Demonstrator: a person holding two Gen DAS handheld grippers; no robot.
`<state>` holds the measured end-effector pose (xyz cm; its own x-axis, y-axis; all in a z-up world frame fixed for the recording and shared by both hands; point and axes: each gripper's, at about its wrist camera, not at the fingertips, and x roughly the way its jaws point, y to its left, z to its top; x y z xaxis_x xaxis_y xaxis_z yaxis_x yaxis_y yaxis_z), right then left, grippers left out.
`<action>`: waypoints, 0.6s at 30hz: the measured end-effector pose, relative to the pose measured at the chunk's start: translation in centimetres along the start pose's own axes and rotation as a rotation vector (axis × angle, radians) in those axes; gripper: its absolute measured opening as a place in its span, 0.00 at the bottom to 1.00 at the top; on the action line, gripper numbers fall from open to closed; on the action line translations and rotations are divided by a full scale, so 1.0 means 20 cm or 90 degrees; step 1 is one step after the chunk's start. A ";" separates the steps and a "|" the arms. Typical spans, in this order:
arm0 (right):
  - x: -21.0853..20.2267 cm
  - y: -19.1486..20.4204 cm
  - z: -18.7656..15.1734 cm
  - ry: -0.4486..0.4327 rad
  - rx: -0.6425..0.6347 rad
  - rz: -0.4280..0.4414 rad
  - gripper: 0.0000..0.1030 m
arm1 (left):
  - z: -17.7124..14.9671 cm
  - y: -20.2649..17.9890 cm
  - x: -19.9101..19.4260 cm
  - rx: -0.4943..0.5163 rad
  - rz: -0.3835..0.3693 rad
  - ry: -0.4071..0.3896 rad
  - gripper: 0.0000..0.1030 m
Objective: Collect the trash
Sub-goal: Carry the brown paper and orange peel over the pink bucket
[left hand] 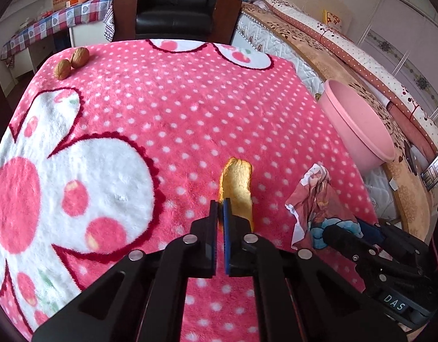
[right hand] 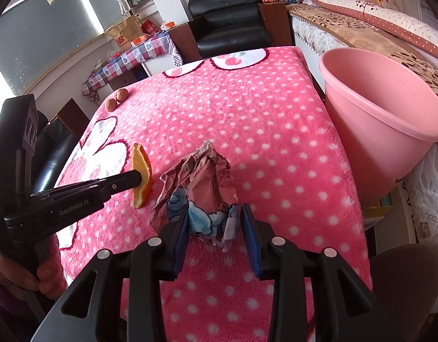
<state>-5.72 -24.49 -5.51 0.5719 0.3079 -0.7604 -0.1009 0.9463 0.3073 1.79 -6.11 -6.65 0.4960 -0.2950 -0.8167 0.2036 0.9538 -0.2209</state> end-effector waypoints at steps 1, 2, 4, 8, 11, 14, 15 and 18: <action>0.00 0.00 0.00 0.000 0.002 0.002 0.35 | 0.00 0.00 -0.01 0.003 -0.001 -0.010 0.02; 0.00 -0.01 0.00 -0.001 0.004 0.003 0.35 | 0.00 0.00 -0.03 0.005 -0.002 -0.019 0.02; -0.01 -0.01 0.00 -0.003 0.009 0.016 0.32 | 0.01 -0.01 -0.06 0.012 -0.003 -0.038 0.02; -0.05 -0.02 0.01 -0.026 0.014 0.027 0.24 | 0.05 -0.04 -0.11 0.022 -0.016 -0.067 0.02; -0.10 -0.03 0.03 -0.055 0.017 0.025 0.24 | 0.09 -0.08 -0.15 0.038 -0.023 -0.091 0.02; -0.15 -0.06 0.07 -0.086 0.022 0.016 0.24 | 0.14 -0.12 -0.17 0.044 -0.037 -0.109 0.02; -0.17 -0.07 0.08 -0.096 0.024 0.012 0.24 | 0.16 -0.14 -0.18 0.046 -0.042 -0.113 0.02; -0.25 -0.12 0.14 -0.132 0.036 -0.008 0.24 | 0.21 -0.21 -0.19 0.058 -0.060 -0.128 0.02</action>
<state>-6.01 -28.57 -0.91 0.7286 0.2630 -0.6324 -0.0496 0.9412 0.3342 2.58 -9.25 -0.38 0.6273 -0.3963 -0.6704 0.3282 0.9152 -0.2339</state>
